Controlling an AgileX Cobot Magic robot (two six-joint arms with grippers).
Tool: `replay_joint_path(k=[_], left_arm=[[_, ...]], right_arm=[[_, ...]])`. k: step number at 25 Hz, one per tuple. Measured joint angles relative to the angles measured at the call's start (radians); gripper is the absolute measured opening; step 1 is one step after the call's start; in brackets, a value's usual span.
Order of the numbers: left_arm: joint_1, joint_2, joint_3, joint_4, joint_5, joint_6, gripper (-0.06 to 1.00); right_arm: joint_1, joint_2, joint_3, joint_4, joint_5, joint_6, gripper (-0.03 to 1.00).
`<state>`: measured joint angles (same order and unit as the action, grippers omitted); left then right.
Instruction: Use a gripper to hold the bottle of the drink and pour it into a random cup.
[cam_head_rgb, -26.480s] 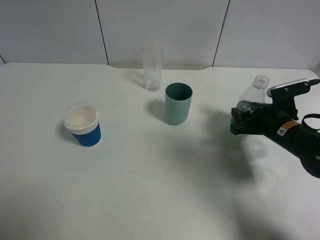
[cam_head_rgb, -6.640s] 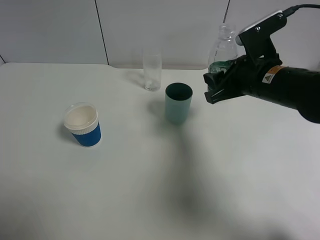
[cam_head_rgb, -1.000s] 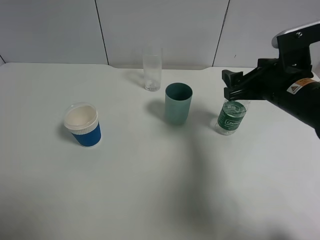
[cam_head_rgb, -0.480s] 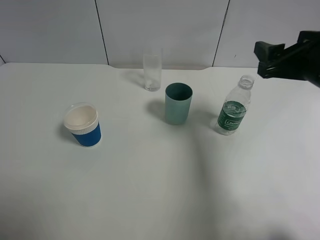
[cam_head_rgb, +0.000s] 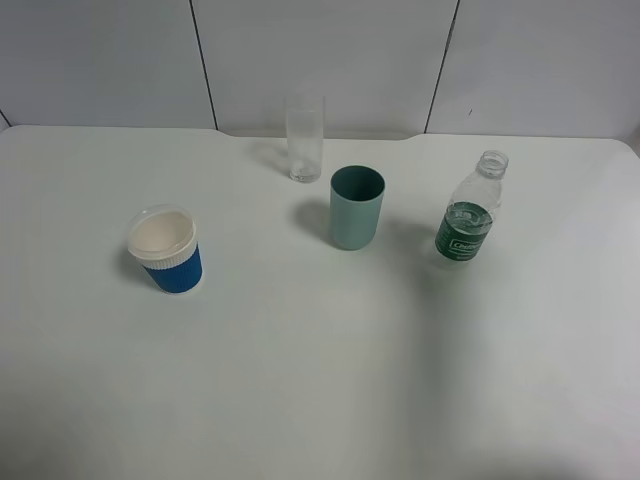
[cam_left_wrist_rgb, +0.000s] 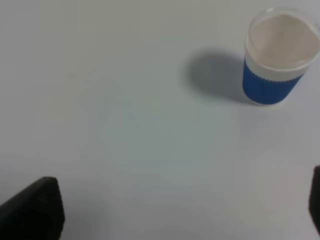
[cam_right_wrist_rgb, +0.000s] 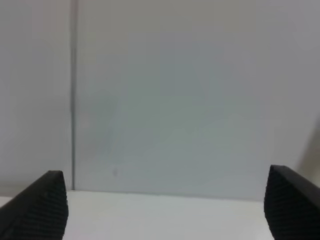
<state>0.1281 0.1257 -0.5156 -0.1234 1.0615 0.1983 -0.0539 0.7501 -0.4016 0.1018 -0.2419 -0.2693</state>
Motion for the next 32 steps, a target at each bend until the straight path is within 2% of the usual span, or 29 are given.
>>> replay_joint_path(k=[5,12,20,32], left_arm=[[0.000,0.000,0.000,0.000,0.000,0.000,0.99],[0.000,0.000,0.000,0.000,0.000,0.000,0.99],[0.000,0.000,0.000,0.000,0.000,0.000,0.99],[0.000,0.000,0.000,0.000,0.000,0.000,0.99]], right_arm=[[-0.012,-0.096,-0.054,-0.028,0.216,0.010,0.78],[-0.015,-0.230,-0.106,-0.049,0.461,0.011,0.78],[-0.015,-0.375,-0.112,-0.027,0.766,0.018,0.78],[-0.015,-0.559,-0.112,0.026,1.081,0.054,0.78]])
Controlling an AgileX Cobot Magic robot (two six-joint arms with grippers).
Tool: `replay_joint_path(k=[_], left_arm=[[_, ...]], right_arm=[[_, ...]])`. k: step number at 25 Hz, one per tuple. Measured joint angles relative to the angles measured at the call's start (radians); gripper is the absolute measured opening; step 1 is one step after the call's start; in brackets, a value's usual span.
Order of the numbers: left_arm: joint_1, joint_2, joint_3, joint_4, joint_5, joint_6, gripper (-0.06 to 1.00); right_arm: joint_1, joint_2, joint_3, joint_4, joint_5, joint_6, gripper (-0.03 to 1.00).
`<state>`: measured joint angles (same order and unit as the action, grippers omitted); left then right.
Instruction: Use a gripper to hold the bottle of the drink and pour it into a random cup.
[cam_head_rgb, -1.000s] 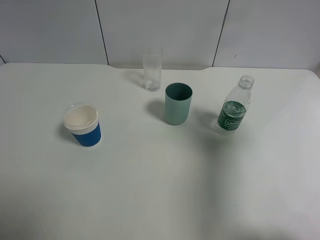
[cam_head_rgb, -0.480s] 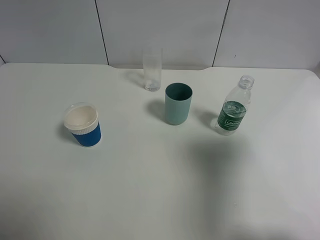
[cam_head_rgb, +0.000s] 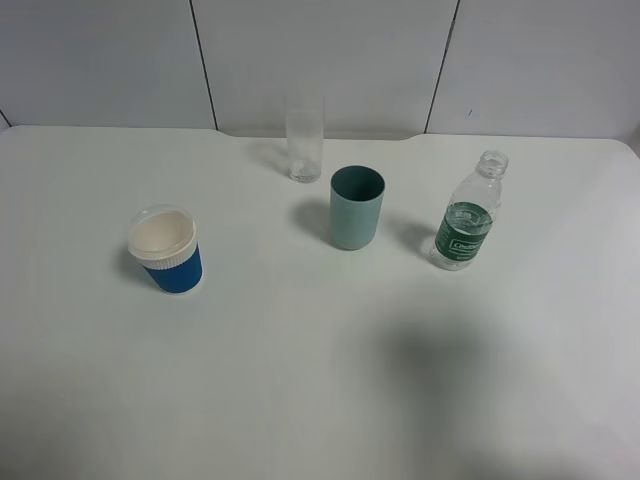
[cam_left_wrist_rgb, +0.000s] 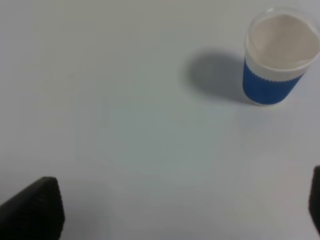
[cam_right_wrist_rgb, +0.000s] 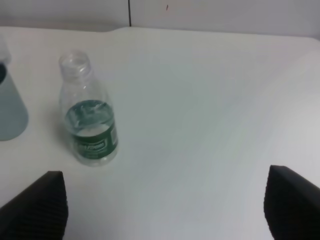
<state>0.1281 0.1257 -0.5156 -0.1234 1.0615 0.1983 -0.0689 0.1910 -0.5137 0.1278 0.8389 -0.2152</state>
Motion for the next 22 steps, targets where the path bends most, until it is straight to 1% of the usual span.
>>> replay_joint_path(k=[3,8,13,18,22], left_arm=[[0.000,0.000,0.000,0.000,0.000,0.000,0.99],[0.000,0.000,0.000,0.000,0.000,0.000,0.99],[0.000,0.000,0.000,0.000,0.000,0.000,0.99],[0.000,0.000,0.000,0.000,0.000,0.000,0.99],[0.000,0.000,0.000,0.000,0.000,0.000,0.99]], right_arm=[[0.000,-0.055,0.000,0.032,0.042,0.001,0.78],[0.000,-0.119,0.000,0.066,0.083,0.001,0.78],[0.000,-0.160,0.001,0.105,0.089,0.001,0.78],[0.000,-0.193,0.001,0.112,0.115,0.001,0.78],[0.000,-0.193,0.001,0.116,0.173,0.001,0.78]])
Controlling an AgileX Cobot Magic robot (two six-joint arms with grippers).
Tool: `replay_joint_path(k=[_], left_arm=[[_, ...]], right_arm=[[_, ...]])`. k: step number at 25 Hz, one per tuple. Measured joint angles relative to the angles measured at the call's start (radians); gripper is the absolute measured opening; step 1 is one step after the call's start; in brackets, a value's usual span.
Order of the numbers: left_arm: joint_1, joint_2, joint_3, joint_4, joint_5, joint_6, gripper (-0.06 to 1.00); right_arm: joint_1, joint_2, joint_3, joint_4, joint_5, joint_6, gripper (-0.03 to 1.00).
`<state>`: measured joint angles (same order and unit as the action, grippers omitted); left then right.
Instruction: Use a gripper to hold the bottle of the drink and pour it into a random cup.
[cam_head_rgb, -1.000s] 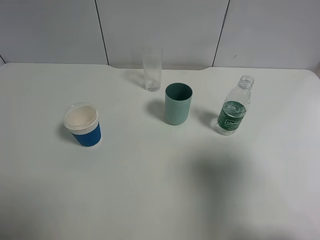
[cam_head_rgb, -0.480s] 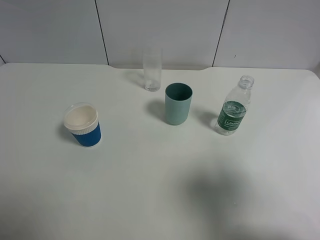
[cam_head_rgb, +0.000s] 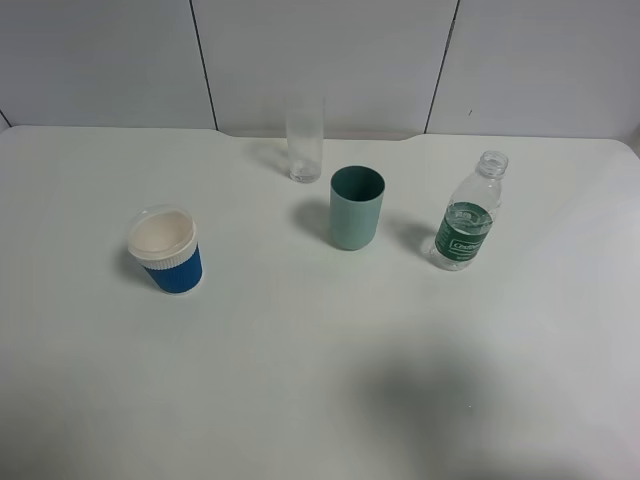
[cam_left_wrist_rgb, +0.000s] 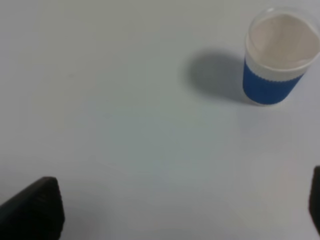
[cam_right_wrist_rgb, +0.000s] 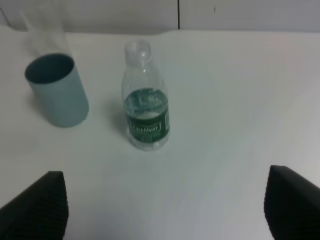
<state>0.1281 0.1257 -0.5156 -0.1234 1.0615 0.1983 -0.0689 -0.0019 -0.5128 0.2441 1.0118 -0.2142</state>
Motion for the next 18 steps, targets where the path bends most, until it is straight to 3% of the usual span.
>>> replay_joint_path(k=[18], left_arm=[[0.000,0.000,0.000,0.000,0.000,0.000,0.99]], right_arm=[[0.000,0.000,0.031,-0.072,0.051,0.027,0.78]])
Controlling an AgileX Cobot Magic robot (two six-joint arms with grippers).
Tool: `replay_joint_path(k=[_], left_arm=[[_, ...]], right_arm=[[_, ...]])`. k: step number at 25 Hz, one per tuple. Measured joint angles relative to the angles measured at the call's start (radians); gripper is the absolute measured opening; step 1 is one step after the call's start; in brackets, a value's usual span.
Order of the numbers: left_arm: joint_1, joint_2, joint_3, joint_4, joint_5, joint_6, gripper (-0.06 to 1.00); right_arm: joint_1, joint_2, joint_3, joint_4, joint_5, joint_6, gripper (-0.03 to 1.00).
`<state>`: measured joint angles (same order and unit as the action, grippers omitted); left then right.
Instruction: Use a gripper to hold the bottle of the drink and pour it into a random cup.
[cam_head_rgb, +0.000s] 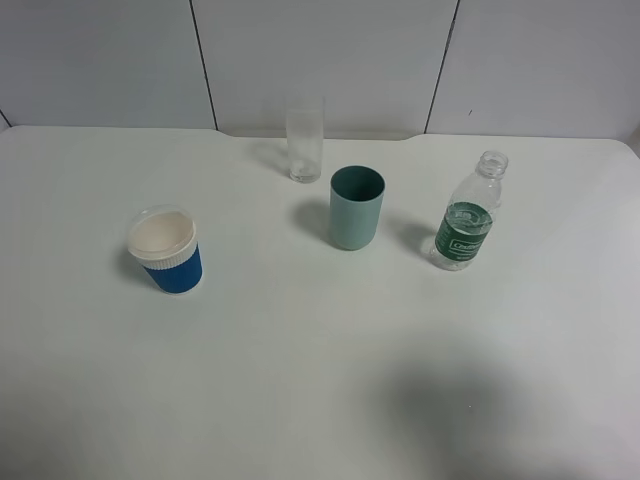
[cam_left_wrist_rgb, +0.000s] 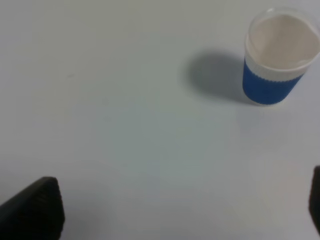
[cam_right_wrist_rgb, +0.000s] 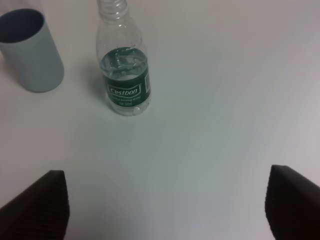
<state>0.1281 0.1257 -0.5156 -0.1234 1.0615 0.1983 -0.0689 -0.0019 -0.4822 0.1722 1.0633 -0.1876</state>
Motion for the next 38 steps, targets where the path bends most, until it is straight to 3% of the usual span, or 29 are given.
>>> replay_joint_path(k=[38], left_arm=[[0.000,0.000,0.000,0.000,0.000,0.000,0.99]], right_arm=[[0.000,0.000,0.000,-0.007,0.000,0.007,0.78]])
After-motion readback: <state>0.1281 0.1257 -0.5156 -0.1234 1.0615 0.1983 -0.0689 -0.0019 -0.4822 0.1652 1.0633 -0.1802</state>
